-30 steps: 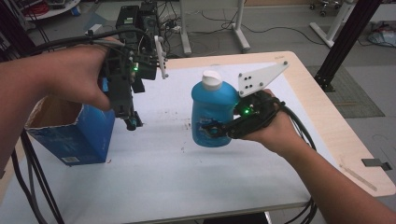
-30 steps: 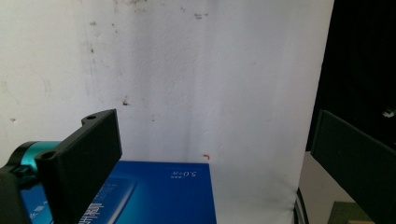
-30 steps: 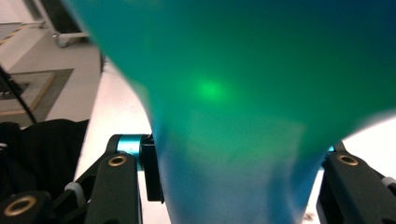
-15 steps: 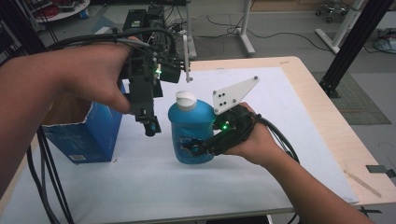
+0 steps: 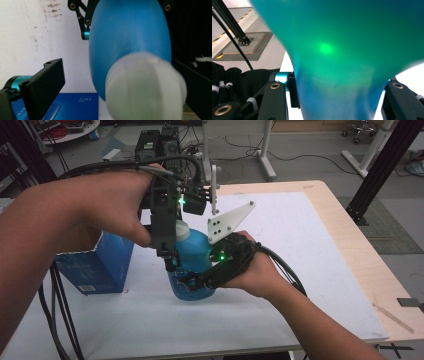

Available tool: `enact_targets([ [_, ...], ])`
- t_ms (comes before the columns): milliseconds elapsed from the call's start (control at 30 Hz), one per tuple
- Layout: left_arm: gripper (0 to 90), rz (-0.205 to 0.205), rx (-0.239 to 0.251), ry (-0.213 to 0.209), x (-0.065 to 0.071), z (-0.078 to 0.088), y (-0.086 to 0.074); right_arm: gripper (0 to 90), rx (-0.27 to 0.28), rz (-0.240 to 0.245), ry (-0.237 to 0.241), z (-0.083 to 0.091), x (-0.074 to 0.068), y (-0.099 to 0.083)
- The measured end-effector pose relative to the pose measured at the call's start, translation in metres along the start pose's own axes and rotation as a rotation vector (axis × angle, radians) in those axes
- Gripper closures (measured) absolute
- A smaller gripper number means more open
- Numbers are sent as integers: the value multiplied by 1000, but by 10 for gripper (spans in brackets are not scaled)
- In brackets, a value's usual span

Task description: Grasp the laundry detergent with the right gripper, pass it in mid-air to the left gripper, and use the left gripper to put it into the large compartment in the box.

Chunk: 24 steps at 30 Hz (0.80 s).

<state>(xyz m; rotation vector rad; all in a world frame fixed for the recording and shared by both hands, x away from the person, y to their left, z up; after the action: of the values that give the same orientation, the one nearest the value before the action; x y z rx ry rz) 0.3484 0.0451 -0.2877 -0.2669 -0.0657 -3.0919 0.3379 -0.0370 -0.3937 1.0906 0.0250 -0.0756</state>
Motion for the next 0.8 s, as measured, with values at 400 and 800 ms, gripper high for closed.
enact_targets([
  [400, 18, 6, -8, 11, 5, -3, 1, 460, 7, 3, 17, -6, -2, 13],
  [800, 77, 20, -5, 12, 5, -3, 2, 461, 10, -2, 13, -6, -1, 13],
])
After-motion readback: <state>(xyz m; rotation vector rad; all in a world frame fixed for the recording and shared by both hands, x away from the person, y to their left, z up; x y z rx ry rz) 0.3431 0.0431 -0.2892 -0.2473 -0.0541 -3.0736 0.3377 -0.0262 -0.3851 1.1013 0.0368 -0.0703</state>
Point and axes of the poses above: each handheld gripper's, and its own axes: z roughly backward along the jaws, y roughly out of its top, x roughly to its right, the point moved 5 cm from there along -z, roughly forward along the jaws, and after that the axes turned 5 degrees about -y, right-handed, at the moved point
